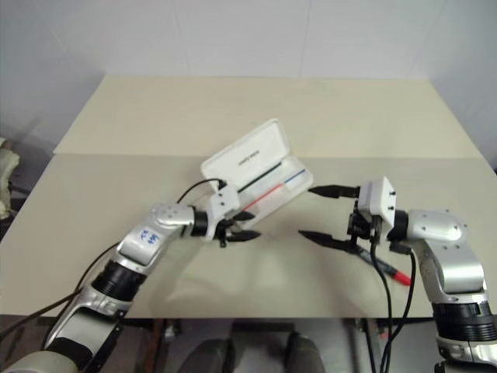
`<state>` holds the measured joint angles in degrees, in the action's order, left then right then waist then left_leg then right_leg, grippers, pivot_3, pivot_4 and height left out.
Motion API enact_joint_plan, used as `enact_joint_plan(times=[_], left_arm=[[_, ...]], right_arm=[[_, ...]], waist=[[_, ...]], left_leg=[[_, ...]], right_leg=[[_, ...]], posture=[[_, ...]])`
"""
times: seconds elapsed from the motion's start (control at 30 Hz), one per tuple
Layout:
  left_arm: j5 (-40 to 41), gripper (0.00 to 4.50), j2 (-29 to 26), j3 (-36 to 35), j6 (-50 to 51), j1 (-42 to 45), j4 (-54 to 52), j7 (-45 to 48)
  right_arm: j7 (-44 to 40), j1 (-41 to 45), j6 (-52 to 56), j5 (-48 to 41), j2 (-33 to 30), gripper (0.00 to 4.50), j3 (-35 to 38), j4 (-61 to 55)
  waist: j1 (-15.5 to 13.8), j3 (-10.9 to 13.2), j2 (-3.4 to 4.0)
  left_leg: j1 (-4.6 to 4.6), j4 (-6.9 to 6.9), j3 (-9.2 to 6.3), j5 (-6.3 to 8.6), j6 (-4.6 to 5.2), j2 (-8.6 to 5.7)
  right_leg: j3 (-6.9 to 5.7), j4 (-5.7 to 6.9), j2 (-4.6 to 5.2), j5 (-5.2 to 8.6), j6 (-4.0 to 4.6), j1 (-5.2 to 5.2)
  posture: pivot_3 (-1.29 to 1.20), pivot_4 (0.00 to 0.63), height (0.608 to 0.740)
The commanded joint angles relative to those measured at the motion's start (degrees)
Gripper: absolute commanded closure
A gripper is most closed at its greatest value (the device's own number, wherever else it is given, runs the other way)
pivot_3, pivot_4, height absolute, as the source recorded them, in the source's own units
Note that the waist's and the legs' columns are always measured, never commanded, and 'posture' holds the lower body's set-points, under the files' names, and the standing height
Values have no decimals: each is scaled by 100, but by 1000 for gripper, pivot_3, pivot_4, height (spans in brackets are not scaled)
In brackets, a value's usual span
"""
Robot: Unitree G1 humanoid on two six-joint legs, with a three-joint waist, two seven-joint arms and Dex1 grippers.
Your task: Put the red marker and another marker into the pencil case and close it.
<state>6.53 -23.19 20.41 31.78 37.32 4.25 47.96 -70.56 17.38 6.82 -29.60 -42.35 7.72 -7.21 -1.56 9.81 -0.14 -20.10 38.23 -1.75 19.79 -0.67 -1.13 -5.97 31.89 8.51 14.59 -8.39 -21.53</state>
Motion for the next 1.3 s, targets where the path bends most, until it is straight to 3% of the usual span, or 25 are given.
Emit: enact_joint_plan(times=[0.03, 0.2, 0.43, 0.5, 0.83, 1.17, 1.3], left_arm=[[-203, 1990, -43, 65, 103, 176, 262, 12], [-288, 1990, -93, 216, 253, 412, 454, 223], [-449, 4235, -199, 617, 532, 503, 380, 650], [-484, 4492, -228, 694, 591, 484, 334, 727], [-269, 4492, -311, 653, 667, 277, -110, 1064], [-68, 4492, -1385, 788, 1049, -157, -1618, 1855], [-95, 4492, -1443, 849, 1204, -292, -1829, 1722]], right_arm=[[-3, 40, 60, -169, -200, 0, 270, -244], [-47, 105, 127, -214, -357, 0, 301, -241], [-28, 289, 186, -226, -409, 0, 300, -232], [-30, 329, 204, -226, -417, 0, 298, -232], [-43, 427, 260, -229, -447, 0, 287, -216], [-148, 446, 370, -246, -459, 0, 262, -186], [-140, 418, 410, -258, -429, 0, 248, -230]], waist=[[2, 0, 0], [5, -2, -3], [9, -5, -2], [-23, -7, -6], [6, -12, -12], [27, -10, -10], [18, -10, -10]], left_leg=[[0, 0, 0, 0, 0, 0], [1, 1, 1, 0, 1, 0], [2, 0, 2, -1, 1, 1], [2, 0, 0, -1, 1, 1], [4, 2, 0, 0, 1, 1], [-2, -9, 0, 1, 3, 2], [0, -7, 1, 1, 4, 2]], right_leg=[[0, 0, 0, 0, 0, 0], [0, 1, 0, 0, 0, 1], [0, 2, -1, 0, 0, 1], [0, 2, 0, 0, 0, 3], [0, 2, -1, 0, 0, 5], [-1, 1, 0, 1, 1, -5], [0, 1, -1, 1, 2, -5]], posture=[[0, 150, 740], [0, 150, 740], [0, 150, 740], [0, 150, 740], [0, 150, 740], [0, 150, 740], [0, 150, 740]])
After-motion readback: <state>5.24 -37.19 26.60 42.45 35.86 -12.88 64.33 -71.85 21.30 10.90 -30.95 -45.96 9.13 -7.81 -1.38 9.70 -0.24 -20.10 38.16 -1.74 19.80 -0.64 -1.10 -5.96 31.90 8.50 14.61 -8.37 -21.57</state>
